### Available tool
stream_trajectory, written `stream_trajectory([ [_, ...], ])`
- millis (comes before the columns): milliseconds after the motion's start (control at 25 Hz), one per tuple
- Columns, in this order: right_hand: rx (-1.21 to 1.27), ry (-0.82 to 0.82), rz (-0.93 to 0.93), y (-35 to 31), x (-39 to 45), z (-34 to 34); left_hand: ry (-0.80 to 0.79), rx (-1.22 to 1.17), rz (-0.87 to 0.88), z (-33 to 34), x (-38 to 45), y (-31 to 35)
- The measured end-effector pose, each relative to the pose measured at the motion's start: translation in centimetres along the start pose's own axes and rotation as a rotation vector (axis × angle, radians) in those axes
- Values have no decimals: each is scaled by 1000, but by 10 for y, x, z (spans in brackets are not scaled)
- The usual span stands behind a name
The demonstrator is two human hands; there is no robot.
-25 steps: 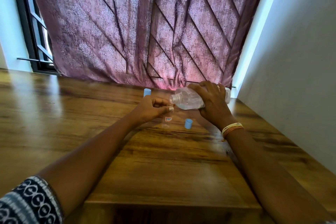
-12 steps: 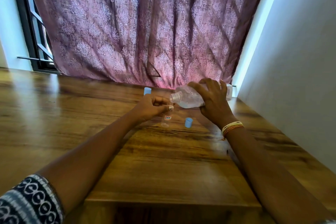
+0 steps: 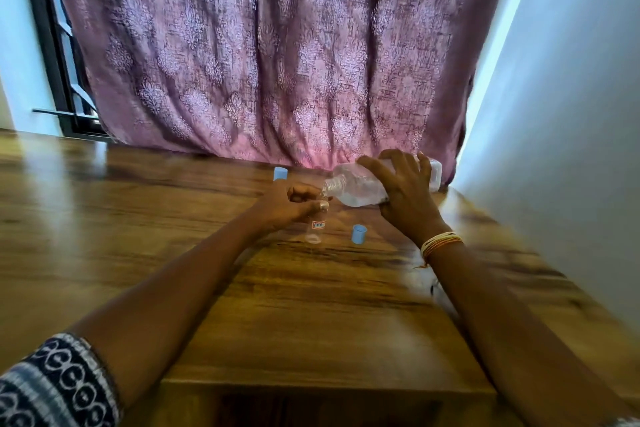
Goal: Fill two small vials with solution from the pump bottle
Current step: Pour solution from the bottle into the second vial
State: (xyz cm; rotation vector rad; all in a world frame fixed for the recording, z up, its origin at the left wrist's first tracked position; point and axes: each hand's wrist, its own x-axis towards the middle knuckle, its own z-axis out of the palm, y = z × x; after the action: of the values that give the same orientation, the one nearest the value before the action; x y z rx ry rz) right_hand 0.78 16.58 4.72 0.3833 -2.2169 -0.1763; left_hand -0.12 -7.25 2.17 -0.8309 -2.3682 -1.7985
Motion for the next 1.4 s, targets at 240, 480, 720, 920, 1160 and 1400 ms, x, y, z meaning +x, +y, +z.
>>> stream_trajectory([
  [240,-4,4,10,0,0,-1,12,-17,3,1,-1,2],
  [480,5,-10,21,2,0,-1,12,-12,2,1,1,0],
  [720,23,21,23,1,0,-3,8,-41,3,1,0,0],
  [920,24,28,22,2,0,-2,5,-47,1,0,-1,1],
  [1160,9,32,19,3,1,0,16,-49,-8,1,-1,2],
  [1400,11,40,23,2,0,-2,23,-11,-10,0,1,1],
])
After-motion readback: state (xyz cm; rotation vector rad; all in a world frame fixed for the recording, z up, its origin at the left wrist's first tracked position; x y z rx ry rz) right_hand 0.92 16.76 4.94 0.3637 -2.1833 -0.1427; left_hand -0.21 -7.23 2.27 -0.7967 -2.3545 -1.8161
